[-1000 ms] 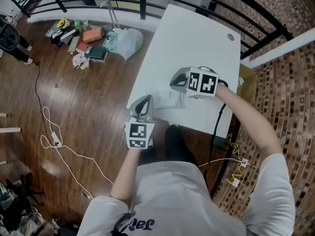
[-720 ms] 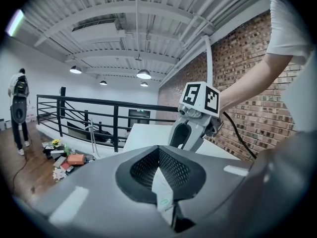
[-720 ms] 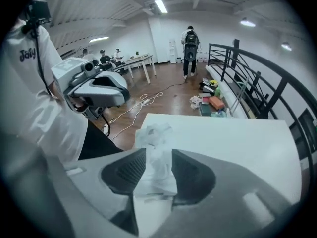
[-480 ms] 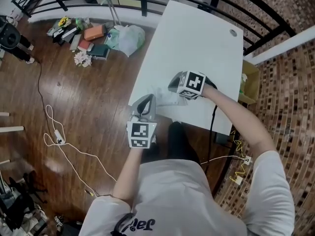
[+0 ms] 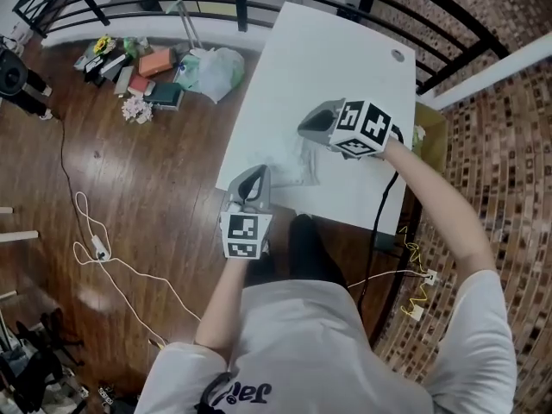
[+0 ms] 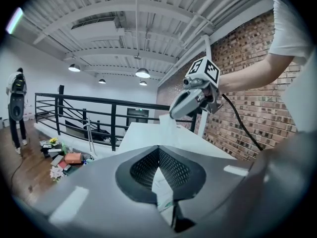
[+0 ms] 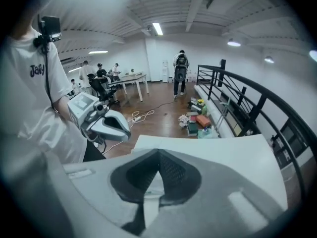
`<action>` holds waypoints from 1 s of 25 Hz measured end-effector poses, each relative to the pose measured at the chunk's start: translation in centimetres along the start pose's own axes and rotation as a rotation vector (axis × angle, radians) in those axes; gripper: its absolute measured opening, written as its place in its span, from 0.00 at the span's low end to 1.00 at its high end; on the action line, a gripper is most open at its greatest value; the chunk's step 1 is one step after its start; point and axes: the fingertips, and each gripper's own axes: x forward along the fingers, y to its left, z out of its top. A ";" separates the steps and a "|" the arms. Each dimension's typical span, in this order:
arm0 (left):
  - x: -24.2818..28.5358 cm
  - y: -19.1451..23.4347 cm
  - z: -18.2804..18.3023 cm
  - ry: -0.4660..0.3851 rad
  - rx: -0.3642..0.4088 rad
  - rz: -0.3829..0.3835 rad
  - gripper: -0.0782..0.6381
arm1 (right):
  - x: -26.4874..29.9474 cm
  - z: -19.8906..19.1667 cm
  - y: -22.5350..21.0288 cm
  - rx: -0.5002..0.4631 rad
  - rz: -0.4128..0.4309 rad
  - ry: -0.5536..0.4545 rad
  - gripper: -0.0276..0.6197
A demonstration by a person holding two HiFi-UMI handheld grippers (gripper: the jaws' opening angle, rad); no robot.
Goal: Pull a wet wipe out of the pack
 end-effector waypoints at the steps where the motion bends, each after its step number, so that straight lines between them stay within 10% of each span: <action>1: 0.2 -0.3 -0.1 0.004 0.000 -0.006 0.13 | -1.1 0.2 -0.6 0.005 -0.022 -0.018 0.03; 16: 2.8 -8.0 -3.6 0.104 0.055 -0.185 0.13 | -4.1 -21.5 -5.1 0.422 -0.359 0.066 0.11; 25: 0.8 -10.3 -4.9 0.129 0.089 -0.251 0.13 | -5.5 -21.7 -1.1 0.464 -0.557 -0.094 0.39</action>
